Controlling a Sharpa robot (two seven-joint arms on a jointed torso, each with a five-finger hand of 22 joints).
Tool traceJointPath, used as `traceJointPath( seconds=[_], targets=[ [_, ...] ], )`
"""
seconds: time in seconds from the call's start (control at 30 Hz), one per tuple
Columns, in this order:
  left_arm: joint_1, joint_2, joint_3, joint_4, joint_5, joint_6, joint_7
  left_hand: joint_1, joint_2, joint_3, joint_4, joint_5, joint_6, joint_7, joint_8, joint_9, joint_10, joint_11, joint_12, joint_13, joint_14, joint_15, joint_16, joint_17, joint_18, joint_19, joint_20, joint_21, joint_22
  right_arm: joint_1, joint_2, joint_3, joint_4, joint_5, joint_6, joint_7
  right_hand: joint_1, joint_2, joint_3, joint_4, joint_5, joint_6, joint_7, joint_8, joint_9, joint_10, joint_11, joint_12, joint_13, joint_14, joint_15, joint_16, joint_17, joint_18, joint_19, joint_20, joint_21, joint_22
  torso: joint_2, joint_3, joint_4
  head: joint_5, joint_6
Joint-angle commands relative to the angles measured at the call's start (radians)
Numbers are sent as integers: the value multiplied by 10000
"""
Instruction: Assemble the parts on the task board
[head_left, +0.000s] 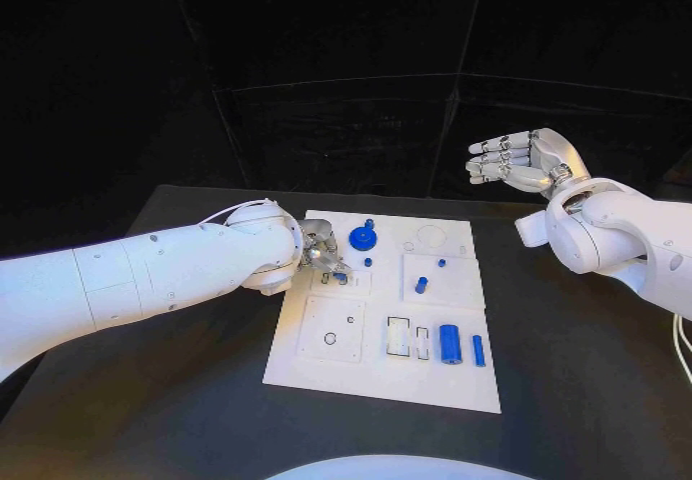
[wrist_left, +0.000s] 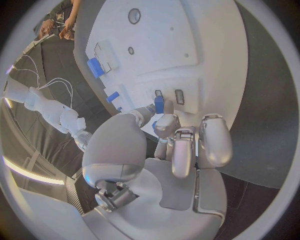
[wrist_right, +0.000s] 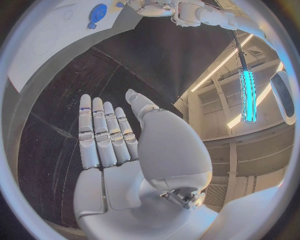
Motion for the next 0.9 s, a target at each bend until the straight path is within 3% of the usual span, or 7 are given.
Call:
traceJointPath(
  seconds=[0.03,0.9],
  targets=[
    [-12,-18,-10,1,-160,333,-67,86,-4,1634,-1623,53,44,-31,52,13,44,14,-46,-8,1039,5,62,2634,-63,54,21,37,-4,26,22,7,-17,-33,-114,46,-119,-4,11,-45,2,-17,75,-41,2,-7,43,-48,-6,-35,18,-31,-6,40,-14,63,-56,-1,5,4,14,-17,-1],
    [-21,80,-11,56,-159,633,-99,66,18,1667,-1602,52,62,-25,47,11,40,19,-79,-45,1039,6,62,2634,-55,39,20,15,-39,25,144,6,-135,-34,-118,-60,-161,13,21,-56,10,9,86,-34,5,19,41,-45,-4,-3,11,-27,-4,46,19,63,-82,4,2,3,3,-37,-46]
  ],
)
